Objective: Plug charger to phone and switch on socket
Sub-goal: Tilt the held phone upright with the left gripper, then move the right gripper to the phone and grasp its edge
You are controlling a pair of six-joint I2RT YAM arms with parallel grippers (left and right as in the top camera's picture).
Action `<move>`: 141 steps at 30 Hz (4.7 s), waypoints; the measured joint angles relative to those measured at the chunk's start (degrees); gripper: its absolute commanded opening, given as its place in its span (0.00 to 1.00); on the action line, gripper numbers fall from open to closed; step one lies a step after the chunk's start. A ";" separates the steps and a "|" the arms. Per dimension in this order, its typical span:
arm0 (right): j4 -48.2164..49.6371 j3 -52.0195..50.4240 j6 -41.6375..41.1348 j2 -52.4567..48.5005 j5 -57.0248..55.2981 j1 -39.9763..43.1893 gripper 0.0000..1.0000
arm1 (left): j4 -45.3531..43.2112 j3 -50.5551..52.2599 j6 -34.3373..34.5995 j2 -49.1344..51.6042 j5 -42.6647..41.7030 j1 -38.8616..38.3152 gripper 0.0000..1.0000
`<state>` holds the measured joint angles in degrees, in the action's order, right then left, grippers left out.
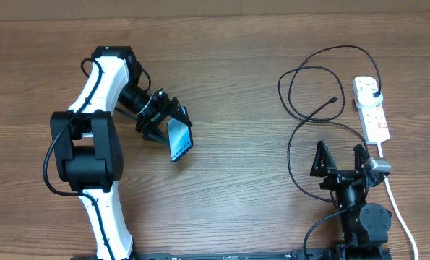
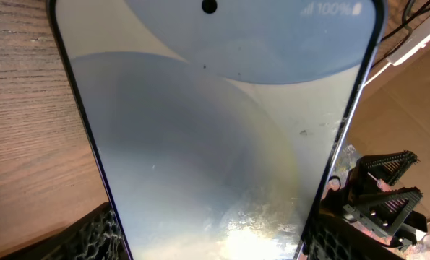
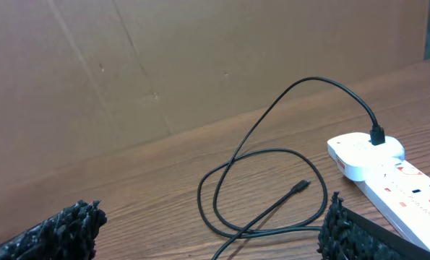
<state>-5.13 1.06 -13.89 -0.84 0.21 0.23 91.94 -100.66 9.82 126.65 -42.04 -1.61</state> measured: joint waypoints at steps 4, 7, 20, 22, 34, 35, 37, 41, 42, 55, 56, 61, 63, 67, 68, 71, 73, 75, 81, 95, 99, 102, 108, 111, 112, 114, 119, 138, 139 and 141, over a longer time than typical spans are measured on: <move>-0.02 0.00 0.02 0.00 0.00 -0.02 1.00 | 0.04 0.00 0.00 0.00 0.00 0.00 0.66; 0.00 0.00 -0.02 0.00 0.00 -0.02 1.00 | 0.22 0.00 0.00 0.00 -0.04 0.00 0.66; 0.00 0.00 0.02 0.00 -0.02 -0.02 1.00 | 1.77 0.00 -0.87 0.00 -1.07 0.00 0.66; -0.02 0.00 0.00 0.00 -0.02 0.00 1.00 | 1.77 0.00 -1.03 0.00 -1.31 0.00 0.66; -0.02 0.00 0.02 0.00 0.00 -0.02 1.00 | 1.77 0.00 -1.05 0.00 -1.73 0.00 0.66; -0.02 0.00 0.02 0.00 0.00 -0.02 1.00 | 1.77 0.00 -1.05 0.00 -1.73 0.00 0.66; -0.04 0.00 0.00 0.00 0.00 -0.02 1.00 | 1.77 0.00 -1.05 0.00 -1.75 0.00 0.66; -0.04 0.00 0.00 0.00 0.00 -0.02 1.00 | 1.79 0.00 -1.05 0.00 -1.81 0.00 0.66; -0.04 0.00 0.00 0.00 -0.02 0.00 1.00 | 1.79 0.00 -1.05 0.00 -1.88 0.00 0.66; -0.04 0.00 0.02 0.00 0.00 -0.02 1.00 | 1.70 0.00 -1.05 0.02 -1.92 0.00 0.66; 0.00 0.00 0.02 0.00 0.00 0.00 1.00 | 1.68 0.00 -1.07 0.00 -1.92 0.00 0.66; -0.02 0.00 -0.02 0.00 -0.02 0.00 1.00 | 0.83 0.00 -1.07 0.00 -1.95 0.00 0.66; 0.02 0.00 0.00 0.00 -0.02 0.00 1.00 | 0.48 0.00 -1.07 0.00 -2.40 0.00 0.66; 1.77 0.00 -0.15 0.00 0.26 0.00 1.00 | 0.04 0.00 -1.09 0.00 -3.45 0.00 0.66; 1.66 0.00 -0.98 0.00 0.94 0.00 1.00 | -0.09 0.00 -1.11 0.00 -3.58 0.00 0.66; 1.03 0.00 -5.14 0.00 4.20 0.00 1.00 | -0.79 0.00 -1.09 0.00 -3.98 0.00 0.66; 1.29 0.00 -9.99 0.00 8.33 0.00 1.00 | -1.22 0.00 -1.09 0.00 -4.35 0.00 0.66; 1.49 0.00 -15.19 0.00 13.29 -0.02 1.00 | -1.38 0.00 -1.07 0.00 -4.63 0.00 0.66; 2.08 0.00 -26.69 0.00 25.05 0.00 1.00 | -1.64 0.00 -1.07 0.02 -4.94 0.00 0.66; -4.09 4.59 -30.88 -4.24 29.00 0.00 0.99 | -2.19 0.00 -1.07 0.00 -5.14 0.00 0.66; -11.91 14.51 -30.88 -10.99 29.00 -0.02 0.99 | -2.16 0.00 -1.07 0.00 -5.16 0.00 0.66; -17.77 22.29 -30.86 -17.27 29.16 -0.22 0.99 | -2.16 0.00 -1.07 0.00 -5.16 0.00 0.66; -24.37 36.35 -31.06 -30.64 29.79 -2.27 0.99 | -2.19 0.00 -1.07 0.00 -5.31 0.00 0.66; -24.50 41.75 -31.08 -35.78 29.77 -6.60 0.99 | -2.19 -0.02 -1.07 0.00 -5.35 0.00 0.66; -24.44 43.17 -31.10 -37.16 29.53 -8.52 0.99 | -2.19 0.00 -1.07 0.02 -5.33 0.00 0.66; -24.46 45.46 -31.06 -40.22 27.61 -13.75 0.99 | -2.19 0.00 -1.07 0.00 -5.35 0.00 0.66; -24.52 46.40 -31.82 -47.32 16.33 -29.11 1.00 | -2.19 0.00 -1.07 0.00 -5.35 0.00 0.66; 4.28 46.42 -35.63 -79.47 -8.39 -49.92 1.00 | -2.21 0.00 -1.07 0.00 -5.35 0.00 0.66; 5.20 46.42 -35.63 -80.46 -8.52 -50.05 1.00 | -2.21 0.00 -1.07 0.00 -5.35 0.00 0.66; 6.75 46.42 -35.63 -82.27 -8.59 -50.51 1.00 | -2.21 0.00 -1.07 0.00 -5.35 0.00 0.66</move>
<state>1.63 47.48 -49.52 -83.11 -8.38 -50.28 89.73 -100.66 8.75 126.65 -47.40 -1.61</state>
